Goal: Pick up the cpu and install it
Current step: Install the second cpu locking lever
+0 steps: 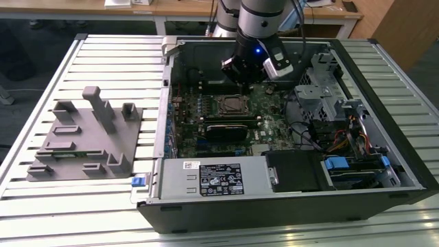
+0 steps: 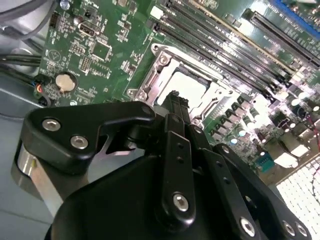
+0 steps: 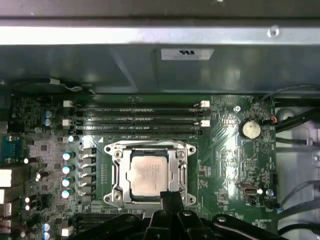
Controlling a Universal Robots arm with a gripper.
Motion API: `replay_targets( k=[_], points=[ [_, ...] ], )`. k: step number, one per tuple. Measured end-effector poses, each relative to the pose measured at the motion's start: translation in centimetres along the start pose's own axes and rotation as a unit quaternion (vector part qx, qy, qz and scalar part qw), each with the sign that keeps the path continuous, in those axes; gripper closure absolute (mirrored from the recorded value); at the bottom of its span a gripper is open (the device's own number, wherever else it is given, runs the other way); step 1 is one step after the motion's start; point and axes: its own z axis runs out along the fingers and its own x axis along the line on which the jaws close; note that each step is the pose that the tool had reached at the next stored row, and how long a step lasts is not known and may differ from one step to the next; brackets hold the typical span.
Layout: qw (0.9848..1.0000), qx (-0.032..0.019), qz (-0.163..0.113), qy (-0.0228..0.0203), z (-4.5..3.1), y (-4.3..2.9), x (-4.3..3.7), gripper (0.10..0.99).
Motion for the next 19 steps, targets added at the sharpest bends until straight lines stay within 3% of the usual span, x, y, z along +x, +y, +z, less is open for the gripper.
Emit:
replay_targets(
  k=[8, 10, 13, 19],
  points=[
    [1.0000, -0.0007, 0.000, 0.0002, -0.06, -2.26, -0.04, 0.980],
    [1.0000, -0.0011, 0.000, 0.0026, 0.11, -2.43, -0.05, 0.980],
    [0.9999, -0.0010, 0.001, 0.0126, 0.41, -2.47, -0.08, 0.980],
    [0.9999, -0.0021, 0.001, 0.0145, 1.27, -2.79, 0.14, 0.980]
  ],
)
